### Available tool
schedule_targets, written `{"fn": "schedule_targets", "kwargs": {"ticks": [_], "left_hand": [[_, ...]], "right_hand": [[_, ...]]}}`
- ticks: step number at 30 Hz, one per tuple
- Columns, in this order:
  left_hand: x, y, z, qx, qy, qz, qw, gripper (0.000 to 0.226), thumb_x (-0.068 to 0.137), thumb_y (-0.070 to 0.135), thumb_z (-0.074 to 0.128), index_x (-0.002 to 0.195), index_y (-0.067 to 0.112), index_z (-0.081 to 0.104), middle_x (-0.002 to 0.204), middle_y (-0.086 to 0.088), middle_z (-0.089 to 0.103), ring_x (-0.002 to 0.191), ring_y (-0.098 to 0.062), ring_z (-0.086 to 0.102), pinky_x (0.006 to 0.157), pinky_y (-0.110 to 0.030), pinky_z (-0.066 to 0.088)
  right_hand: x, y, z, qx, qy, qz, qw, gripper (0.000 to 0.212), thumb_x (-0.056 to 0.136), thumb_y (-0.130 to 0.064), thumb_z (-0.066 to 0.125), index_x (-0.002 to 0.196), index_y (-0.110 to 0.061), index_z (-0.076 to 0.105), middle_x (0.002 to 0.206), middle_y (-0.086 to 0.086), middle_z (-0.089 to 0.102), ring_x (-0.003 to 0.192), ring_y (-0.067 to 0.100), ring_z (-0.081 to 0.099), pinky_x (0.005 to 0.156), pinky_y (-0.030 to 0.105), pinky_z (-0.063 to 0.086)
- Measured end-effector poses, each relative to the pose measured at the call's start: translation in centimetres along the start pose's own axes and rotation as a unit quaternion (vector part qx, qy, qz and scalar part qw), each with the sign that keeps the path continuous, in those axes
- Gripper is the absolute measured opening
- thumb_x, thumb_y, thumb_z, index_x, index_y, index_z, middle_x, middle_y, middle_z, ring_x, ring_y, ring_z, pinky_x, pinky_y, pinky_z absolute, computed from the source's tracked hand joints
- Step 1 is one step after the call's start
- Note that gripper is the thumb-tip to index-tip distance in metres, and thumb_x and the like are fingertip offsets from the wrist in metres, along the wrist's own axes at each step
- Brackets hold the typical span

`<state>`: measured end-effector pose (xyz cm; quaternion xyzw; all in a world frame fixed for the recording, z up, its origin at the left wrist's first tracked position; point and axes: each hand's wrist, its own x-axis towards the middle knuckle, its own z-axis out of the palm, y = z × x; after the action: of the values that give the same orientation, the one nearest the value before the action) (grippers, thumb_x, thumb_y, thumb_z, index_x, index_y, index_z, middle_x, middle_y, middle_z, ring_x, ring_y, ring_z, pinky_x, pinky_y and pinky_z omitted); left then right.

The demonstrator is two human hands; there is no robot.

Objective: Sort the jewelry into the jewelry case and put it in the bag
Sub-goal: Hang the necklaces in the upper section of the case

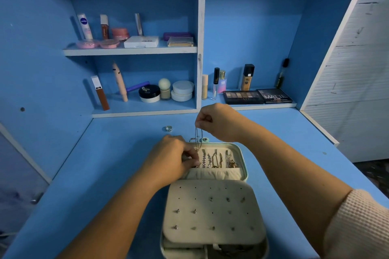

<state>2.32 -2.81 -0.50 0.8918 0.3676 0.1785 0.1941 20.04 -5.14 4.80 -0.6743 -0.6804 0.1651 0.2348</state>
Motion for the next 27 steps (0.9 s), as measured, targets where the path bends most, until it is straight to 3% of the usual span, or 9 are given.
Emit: {"fn": "schedule_targets", "kwargs": {"ticks": [3,6,11,14,16,19,23,27], "left_hand": [[-0.2,0.0,-0.1,0.037,-0.025,0.0,0.999,0.012,0.088,0.04,0.064,0.092,0.033,0.073,0.085,0.014,0.049,0.097,-0.013,0.042,0.084,-0.034,0.043],[-0.7,-0.2,0.3,0.007,-0.048,-0.011,0.999,0.015,0.091,0.04,0.056,0.091,0.033,0.07,0.09,0.009,0.05,0.097,-0.014,0.038,0.088,-0.035,0.04],[-1.5,-0.7,1.0,-0.04,-0.029,-0.027,0.998,0.008,0.088,0.043,0.062,0.084,0.037,0.066,0.099,0.012,0.049,0.106,-0.011,0.035,0.096,-0.029,0.035],[-1.6,-0.8,1.1,-0.08,0.027,-0.046,0.995,0.018,0.079,0.05,0.068,0.082,0.032,0.064,0.099,0.016,0.048,0.107,-0.01,0.035,0.095,-0.031,0.036],[-1.2,-0.6,1.0,-0.055,0.076,-0.076,0.993,0.031,0.076,0.055,0.066,0.094,0.032,0.059,0.103,0.015,0.047,0.11,-0.012,0.036,0.092,-0.032,0.036],[-0.3,-0.4,0.8,-0.013,0.03,-0.111,0.993,0.035,0.089,0.048,0.058,0.122,0.034,0.057,0.12,0.011,0.049,0.123,-0.017,0.033,0.1,-0.036,0.033],[-0.1,-0.3,0.5,-0.031,-0.02,-0.099,0.994,0.026,0.091,0.056,0.051,0.101,0.038,0.067,0.107,0.021,0.051,0.116,-0.011,0.04,0.102,-0.042,0.034],[-0.9,0.0,0.9,-0.027,0.03,-0.116,0.992,0.015,0.088,0.055,0.057,0.085,0.043,0.065,0.109,0.022,0.054,0.117,-0.007,0.037,0.095,-0.032,0.024]], "right_hand": [[0.1,-0.2,0.0,-0.001,-0.001,0.0,1.0,0.009,0.093,-0.024,0.058,0.09,-0.019,0.065,0.072,-0.012,0.056,0.062,0.004,0.051,0.056,0.017,0.039],[0.0,-0.3,0.0,-0.004,-0.004,0.003,1.0,0.009,0.093,-0.024,0.058,0.09,-0.02,0.065,0.072,-0.013,0.055,0.062,0.005,0.052,0.057,0.018,0.041],[-0.4,-0.7,-0.2,-0.01,-0.02,-0.003,1.0,0.009,0.092,-0.027,0.06,0.092,-0.02,0.066,0.076,-0.012,0.059,0.068,0.004,0.054,0.061,0.019,0.043],[-0.9,-1.2,-0.5,-0.014,-0.039,-0.007,0.999,0.009,0.092,-0.029,0.061,0.092,-0.023,0.067,0.083,-0.01,0.064,0.074,0.007,0.06,0.066,0.022,0.049],[-1.3,-1.6,-0.6,-0.025,-0.053,-0.015,0.998,0.01,0.091,-0.031,0.061,0.091,-0.024,0.067,0.085,-0.011,0.064,0.077,0.007,0.059,0.068,0.022,0.049],[-1.7,-2.3,-0.9,-0.037,-0.059,-0.027,0.997,0.01,0.091,-0.032,0.06,0.092,-0.024,0.067,0.086,-0.01,0.065,0.078,0.007,0.059,0.07,0.025,0.05],[-1.9,-3.0,-1.4,-0.034,-0.036,-0.04,0.998,0.012,0.092,-0.029,0.06,0.095,-0.021,0.068,0.085,-0.01,0.065,0.077,0.004,0.059,0.07,0.021,0.05],[-1.4,-2.8,-1.4,-0.019,-0.011,-0.038,0.999,0.009,0.09,-0.025,0.063,0.093,-0.019,0.069,0.083,-0.008,0.067,0.074,0.007,0.061,0.065,0.018,0.049]]}}
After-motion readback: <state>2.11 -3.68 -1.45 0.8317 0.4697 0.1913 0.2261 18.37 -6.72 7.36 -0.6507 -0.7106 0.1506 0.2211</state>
